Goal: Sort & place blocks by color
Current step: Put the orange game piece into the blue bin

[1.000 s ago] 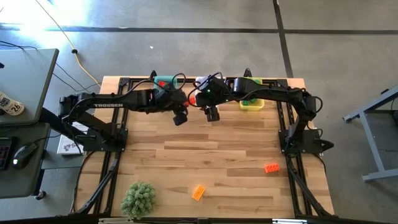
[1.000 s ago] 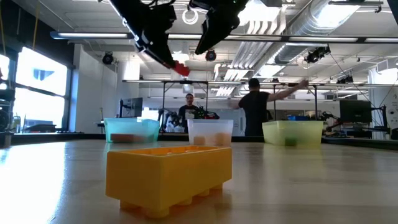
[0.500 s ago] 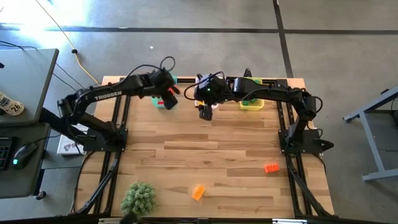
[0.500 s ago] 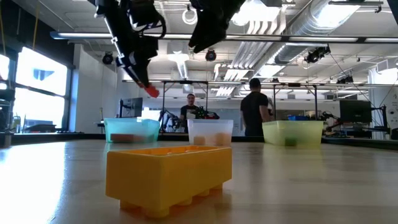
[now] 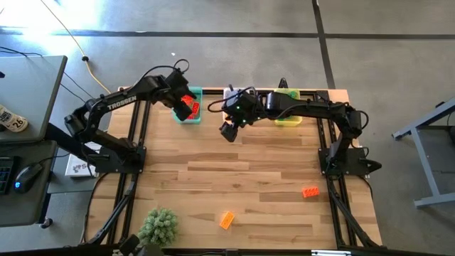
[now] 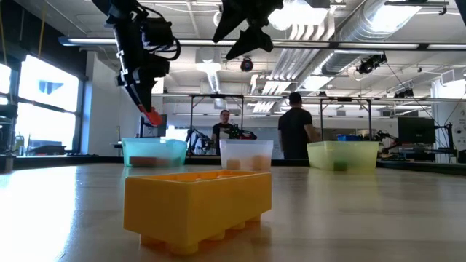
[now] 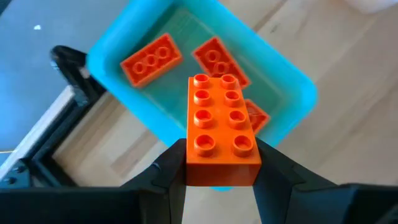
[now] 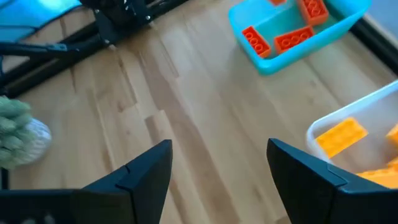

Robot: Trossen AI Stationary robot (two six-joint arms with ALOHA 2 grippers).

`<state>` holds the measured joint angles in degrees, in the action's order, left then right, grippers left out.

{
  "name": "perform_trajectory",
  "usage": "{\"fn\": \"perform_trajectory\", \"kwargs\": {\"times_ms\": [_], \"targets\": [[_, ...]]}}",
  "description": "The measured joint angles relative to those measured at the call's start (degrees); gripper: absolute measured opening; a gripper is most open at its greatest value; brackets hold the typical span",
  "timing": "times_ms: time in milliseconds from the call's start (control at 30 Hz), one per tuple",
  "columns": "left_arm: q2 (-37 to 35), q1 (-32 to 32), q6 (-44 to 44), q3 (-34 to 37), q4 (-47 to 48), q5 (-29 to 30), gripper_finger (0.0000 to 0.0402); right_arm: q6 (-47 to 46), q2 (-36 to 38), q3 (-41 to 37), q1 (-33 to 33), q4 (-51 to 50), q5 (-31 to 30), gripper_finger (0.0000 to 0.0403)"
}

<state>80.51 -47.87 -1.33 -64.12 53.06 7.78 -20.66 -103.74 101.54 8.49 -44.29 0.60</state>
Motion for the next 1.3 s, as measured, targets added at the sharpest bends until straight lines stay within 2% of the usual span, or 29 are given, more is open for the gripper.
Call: {"fn": "perform_trajectory", "kwargs": {"times_ms": [300, 533, 733, 1033, 1300], "targets": [[0.0, -1.74, -4.19, 0.0, -0.54, 0.4, 0.015, -10.49, 0.0, 0.0, -5.02, -0.76, -0.44, 0.025], [0.0, -1.71, -5.39, 0.0, -0.57, 0.4, 0.0173, -14.01, 0.0, 0.0, -9.68, -4.59, -1.72, 0.025], [0.0, -1.72, -5.94, 0.0, -0.59, 0.41, 0.0187, -20.0, -0.02, 0.0, -13.11, -10.42, -6.27, 0.025], [0.0, -0.74, -6.36, -0.36, -0.47, -2.86, 0.0188, -24.17, -0.02, 0.0, -17.8, -19.5, -6.62, 0.025], [-0.07, 3.69, -6.36, -6.22, 0.07, -2.92, 0.0189, -30.54, -0.07, -4.61, -22.77, -31.04, -7.27, 0.025]]}}
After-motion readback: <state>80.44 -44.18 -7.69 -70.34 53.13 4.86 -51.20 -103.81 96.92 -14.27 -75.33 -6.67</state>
